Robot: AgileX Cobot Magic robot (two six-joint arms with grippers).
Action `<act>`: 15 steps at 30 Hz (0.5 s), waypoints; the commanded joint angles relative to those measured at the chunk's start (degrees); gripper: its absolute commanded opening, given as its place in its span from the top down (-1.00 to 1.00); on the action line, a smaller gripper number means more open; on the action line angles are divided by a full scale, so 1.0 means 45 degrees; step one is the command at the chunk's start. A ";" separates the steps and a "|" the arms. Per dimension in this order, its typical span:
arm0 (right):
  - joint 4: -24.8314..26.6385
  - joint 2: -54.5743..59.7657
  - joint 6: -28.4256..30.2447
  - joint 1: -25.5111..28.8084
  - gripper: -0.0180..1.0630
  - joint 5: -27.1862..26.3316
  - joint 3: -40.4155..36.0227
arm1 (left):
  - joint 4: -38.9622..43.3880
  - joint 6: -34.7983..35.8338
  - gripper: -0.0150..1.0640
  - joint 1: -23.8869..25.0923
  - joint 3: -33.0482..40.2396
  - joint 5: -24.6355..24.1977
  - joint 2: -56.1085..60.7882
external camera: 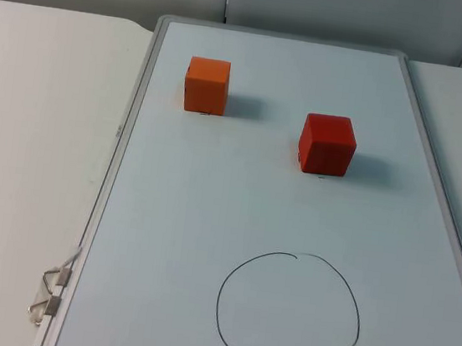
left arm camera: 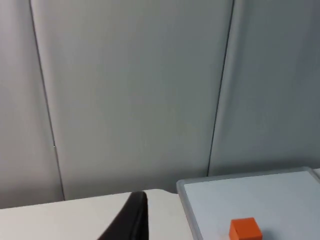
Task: Pick up one cube with the left hand and another cube with the right hand. First place the cube in the right hand at the target position, then stack the cube in the left hand on top.
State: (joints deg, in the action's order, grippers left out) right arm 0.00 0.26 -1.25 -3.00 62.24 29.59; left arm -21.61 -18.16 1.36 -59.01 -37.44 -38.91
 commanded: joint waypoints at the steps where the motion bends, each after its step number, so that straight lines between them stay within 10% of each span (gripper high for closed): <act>1: 0.0000 -0.0059 0.0042 -0.0040 -0.96 -0.0100 -0.0092 | -0.0787 -0.0725 -0.96 0.0053 -0.0459 0.0263 -0.0759; 15: 0.0000 -0.0059 0.0042 -0.0040 -0.96 -0.0100 -0.0092 | -0.4251 -0.3620 -0.96 0.0053 -0.3711 0.0255 -0.6736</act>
State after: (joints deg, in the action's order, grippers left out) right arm 0.00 0.26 -1.25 -3.00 62.24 29.59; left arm -39.04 -33.64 1.36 -74.99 -36.87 -68.52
